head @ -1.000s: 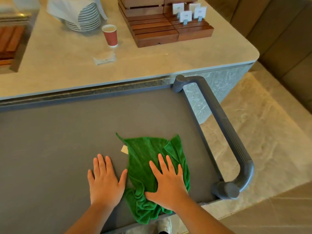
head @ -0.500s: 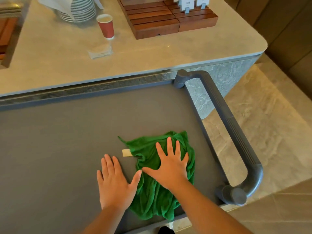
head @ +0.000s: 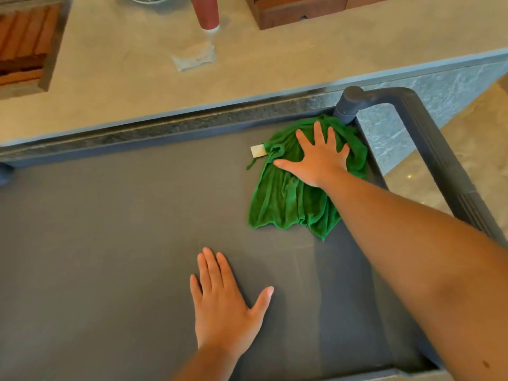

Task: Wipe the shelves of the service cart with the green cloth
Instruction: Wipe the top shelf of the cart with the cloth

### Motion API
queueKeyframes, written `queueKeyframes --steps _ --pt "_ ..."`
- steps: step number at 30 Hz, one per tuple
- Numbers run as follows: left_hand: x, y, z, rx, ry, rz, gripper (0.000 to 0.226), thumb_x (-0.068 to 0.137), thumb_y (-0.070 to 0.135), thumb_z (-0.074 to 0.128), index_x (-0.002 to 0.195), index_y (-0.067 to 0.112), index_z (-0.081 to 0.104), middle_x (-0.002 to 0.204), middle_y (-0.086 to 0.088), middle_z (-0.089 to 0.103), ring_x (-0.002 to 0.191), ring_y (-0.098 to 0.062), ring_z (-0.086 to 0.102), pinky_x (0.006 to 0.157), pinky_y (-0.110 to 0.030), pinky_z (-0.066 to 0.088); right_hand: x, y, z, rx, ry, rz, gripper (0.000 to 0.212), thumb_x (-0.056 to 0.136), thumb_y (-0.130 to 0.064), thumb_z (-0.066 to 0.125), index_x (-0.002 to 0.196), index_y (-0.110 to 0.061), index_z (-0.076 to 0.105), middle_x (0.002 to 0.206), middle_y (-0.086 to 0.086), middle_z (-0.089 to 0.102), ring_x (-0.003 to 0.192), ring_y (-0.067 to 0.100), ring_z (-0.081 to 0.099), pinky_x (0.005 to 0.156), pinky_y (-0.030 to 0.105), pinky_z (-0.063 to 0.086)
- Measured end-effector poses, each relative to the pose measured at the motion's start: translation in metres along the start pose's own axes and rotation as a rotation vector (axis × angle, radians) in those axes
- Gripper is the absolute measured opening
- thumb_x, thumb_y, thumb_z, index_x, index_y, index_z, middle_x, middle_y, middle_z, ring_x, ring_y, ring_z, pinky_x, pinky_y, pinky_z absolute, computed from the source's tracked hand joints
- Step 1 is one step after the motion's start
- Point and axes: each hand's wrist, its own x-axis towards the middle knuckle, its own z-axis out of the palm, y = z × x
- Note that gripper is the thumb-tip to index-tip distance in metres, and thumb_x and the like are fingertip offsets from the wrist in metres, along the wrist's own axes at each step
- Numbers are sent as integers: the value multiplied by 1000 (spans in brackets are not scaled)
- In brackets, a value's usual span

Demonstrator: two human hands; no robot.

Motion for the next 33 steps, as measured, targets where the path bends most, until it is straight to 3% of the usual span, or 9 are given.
queueKeyframes --steps 3,7,15,19,23,26,30,33 --pt "2 2 5 25 42 12 108 88 83 19 151 -3 31 161 -22 22 151 -36 19 115 -49 14 19 0 -5 14 41 21 109 71 -99 26 159 -40 0 167 0 -17 154 30 -10 115 70 9" --pt "1 1 9 33 68 9 105 90 81 17 152 -3 24 163 -22 18 152 -35 14 117 -50 14 13 -2 -2 -10 60 9 108 72 -98 22 159 -38 1 167 3 -15 153 31 -10 115 70 9" --pt "2 5 6 28 37 -14 92 97 67 7 151 -4 31 161 -24 22 151 -37 17 115 -59 28 -73 0 43 -54 95 -49 98 79 -91 22 159 -39 2 167 5 -14 153 35 -11 116 68 8" --pt "3 3 4 19 49 -1 89 98 62 8 150 -6 33 159 -27 24 149 -40 22 114 -60 30 -136 0 63 -54 8 -73 102 76 -92 32 158 -41 -2 166 2 -20 152 34 -16 115 70 6" --pt "-1 4 1 -1 42 21 92 93 65 4 156 -2 15 164 -23 8 153 -36 4 120 -56 14 -196 10 71 9 -171 -45 117 68 -90 51 156 -44 -10 162 -1 -33 149 33 -26 114 72 3" --pt "-3 5 -1 -16 49 11 93 91 65 5 156 -2 14 165 -23 6 153 -35 2 119 -56 12 -235 21 73 22 -280 -4 127 66 -83 65 154 -44 -17 158 -1 -39 148 33 -29 115 71 6" --pt "-6 8 -4 25 21 6 89 97 63 19 157 -1 9 165 -23 0 153 -36 -3 120 -56 12 -282 38 77 8 -418 151 136 69 -72 73 154 -32 -25 155 7 -43 148 33 -29 117 67 12" --pt "-7 16 -8 49 33 58 87 97 62 25 157 -1 12 165 -24 1 152 -38 -3 120 -59 10 -305 46 79 -16 -450 239 138 70 -71 71 156 -16 -21 159 16 -34 150 36 -21 119 63 7"
